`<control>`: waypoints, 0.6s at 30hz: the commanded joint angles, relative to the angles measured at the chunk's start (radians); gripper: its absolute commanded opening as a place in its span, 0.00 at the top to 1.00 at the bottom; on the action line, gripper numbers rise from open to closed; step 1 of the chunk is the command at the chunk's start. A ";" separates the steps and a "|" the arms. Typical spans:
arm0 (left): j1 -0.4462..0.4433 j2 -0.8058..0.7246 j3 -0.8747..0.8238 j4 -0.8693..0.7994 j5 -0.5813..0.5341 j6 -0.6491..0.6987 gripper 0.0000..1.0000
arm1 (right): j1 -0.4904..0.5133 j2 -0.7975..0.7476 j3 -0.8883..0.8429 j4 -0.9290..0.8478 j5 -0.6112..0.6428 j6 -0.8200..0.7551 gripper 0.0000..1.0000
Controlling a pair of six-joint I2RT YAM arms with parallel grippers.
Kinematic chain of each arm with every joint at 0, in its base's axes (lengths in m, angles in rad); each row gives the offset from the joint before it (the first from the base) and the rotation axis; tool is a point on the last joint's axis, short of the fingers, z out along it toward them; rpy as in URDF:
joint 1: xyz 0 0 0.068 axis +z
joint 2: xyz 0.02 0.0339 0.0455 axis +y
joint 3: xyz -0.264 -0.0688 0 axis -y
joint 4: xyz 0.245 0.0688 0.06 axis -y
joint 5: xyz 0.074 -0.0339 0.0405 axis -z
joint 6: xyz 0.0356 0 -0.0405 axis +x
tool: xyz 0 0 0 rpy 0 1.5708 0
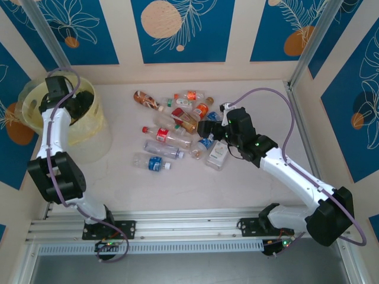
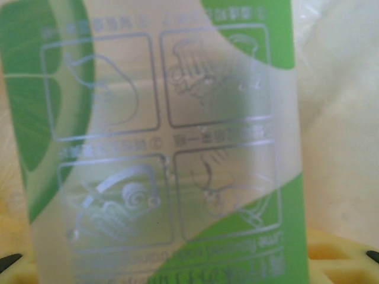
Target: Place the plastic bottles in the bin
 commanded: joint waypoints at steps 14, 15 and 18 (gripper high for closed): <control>-0.009 -0.021 0.048 -0.051 -0.059 0.056 0.44 | 0.007 0.001 0.027 -0.036 0.052 -0.009 0.00; -0.009 -0.021 0.050 -0.053 -0.062 0.059 0.43 | 0.007 -0.002 0.025 -0.037 0.057 -0.010 0.00; -0.007 -0.028 0.050 -0.057 -0.063 0.064 0.40 | 0.006 -0.013 0.009 -0.037 0.074 -0.007 0.00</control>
